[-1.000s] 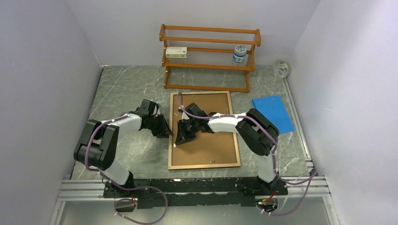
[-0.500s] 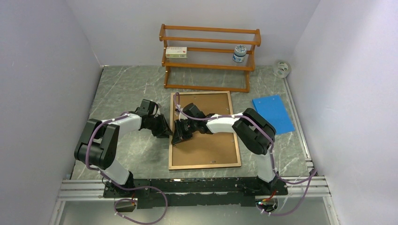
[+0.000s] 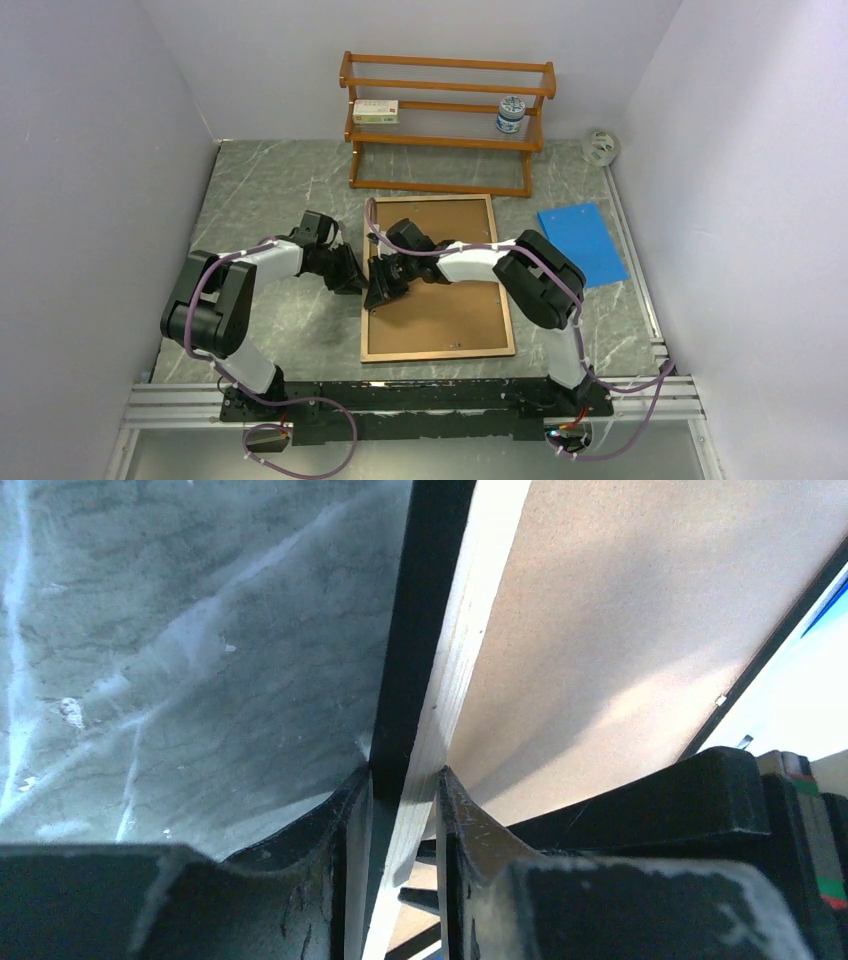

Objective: Put the photo into the frame
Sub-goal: Install the photo frame at the center of the board.

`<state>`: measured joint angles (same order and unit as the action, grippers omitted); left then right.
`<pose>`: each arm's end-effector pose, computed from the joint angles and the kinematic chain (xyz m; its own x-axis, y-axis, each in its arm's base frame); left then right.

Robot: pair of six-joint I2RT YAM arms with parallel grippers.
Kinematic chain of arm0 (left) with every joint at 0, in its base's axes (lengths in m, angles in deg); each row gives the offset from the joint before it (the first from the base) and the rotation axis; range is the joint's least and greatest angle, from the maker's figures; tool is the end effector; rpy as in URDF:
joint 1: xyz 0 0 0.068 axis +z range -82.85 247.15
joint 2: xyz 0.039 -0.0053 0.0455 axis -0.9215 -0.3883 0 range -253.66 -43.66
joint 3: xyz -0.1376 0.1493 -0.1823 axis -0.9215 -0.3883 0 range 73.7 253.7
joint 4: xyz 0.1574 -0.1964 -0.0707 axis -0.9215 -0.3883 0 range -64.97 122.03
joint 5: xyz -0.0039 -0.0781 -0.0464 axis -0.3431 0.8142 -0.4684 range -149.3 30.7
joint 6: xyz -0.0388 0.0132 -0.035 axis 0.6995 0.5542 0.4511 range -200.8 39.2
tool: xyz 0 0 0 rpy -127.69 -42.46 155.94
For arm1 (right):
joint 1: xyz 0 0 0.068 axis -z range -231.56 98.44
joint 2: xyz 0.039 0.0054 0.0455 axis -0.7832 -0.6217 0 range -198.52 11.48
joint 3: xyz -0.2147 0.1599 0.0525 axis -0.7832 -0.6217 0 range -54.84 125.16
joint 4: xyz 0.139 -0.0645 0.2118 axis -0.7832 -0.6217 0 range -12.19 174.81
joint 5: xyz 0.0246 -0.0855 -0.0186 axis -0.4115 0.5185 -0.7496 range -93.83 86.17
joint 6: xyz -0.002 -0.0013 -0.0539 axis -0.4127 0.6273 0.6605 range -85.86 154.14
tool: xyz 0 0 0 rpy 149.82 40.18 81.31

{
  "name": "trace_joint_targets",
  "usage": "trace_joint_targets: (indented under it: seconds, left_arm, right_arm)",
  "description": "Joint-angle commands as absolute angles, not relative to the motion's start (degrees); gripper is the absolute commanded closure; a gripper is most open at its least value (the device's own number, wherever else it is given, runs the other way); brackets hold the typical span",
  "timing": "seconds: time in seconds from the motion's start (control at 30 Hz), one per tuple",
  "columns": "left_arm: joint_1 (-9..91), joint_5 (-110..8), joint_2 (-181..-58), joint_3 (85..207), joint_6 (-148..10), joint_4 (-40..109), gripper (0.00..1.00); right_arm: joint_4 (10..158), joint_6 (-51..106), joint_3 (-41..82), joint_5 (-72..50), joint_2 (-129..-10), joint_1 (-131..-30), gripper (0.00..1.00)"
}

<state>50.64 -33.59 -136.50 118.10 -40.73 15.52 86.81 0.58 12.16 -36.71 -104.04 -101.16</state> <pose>0.2693 -0.0960 0.1376 -0.9429 -0.3255 -0.0710 -0.2285 0.7868 -0.5734 0.2525 0.3266 0.1326 -0.8793 -0.3169 -0.3557 -0.4748 0.5219 0.7087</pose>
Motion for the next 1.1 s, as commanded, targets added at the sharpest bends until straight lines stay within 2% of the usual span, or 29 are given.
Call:
trace_joint_targets:
  seconds: [0.0,0.13,0.43,0.63,0.8,0.97,1.07]
  left_arm:
    - [49.75,-35.85,-139.54,117.01,-40.27,14.69,0.83]
    - [49.88,-36.44,-138.19,117.87,-40.33,13.95,0.78]
    - [51.16,-36.69,-136.63,121.06,-41.14,12.85,0.71]
    - [52.5,-35.89,-138.22,123.7,-43.07,12.09,0.59]
    - [54.18,-35.73,-138.89,125.1,-43.96,12.15,0.52]
    - [55.24,-33.91,-141.09,126.52,-43.9,13.21,0.5]
    - [55.29,-31.79,-143.23,127.83,-44.2,13.81,0.52]
  right_arm:
    - [82.1,3.77,15.51,-30.62,-102.12,-101.83,0.73]
    - [82.72,4.34,13.36,-24.8,-96.11,-101.74,0.66]
    - [89.79,2.8,5.02,-17.77,-86.37,-96.43,0.69]
    - [82.45,-0.98,14.64,-15.59,-93.93,-92.71,0.59]
    - [83.18,-3.09,19.69,-16.93,-99.33,-91.62,0.58]
    - [83.44,-3.92,25.88,-19.74,-105.2,-90.04,0.59]
    - [84.29,-4.52,28.64,-21.93,-108.49,-89.17,0.6]
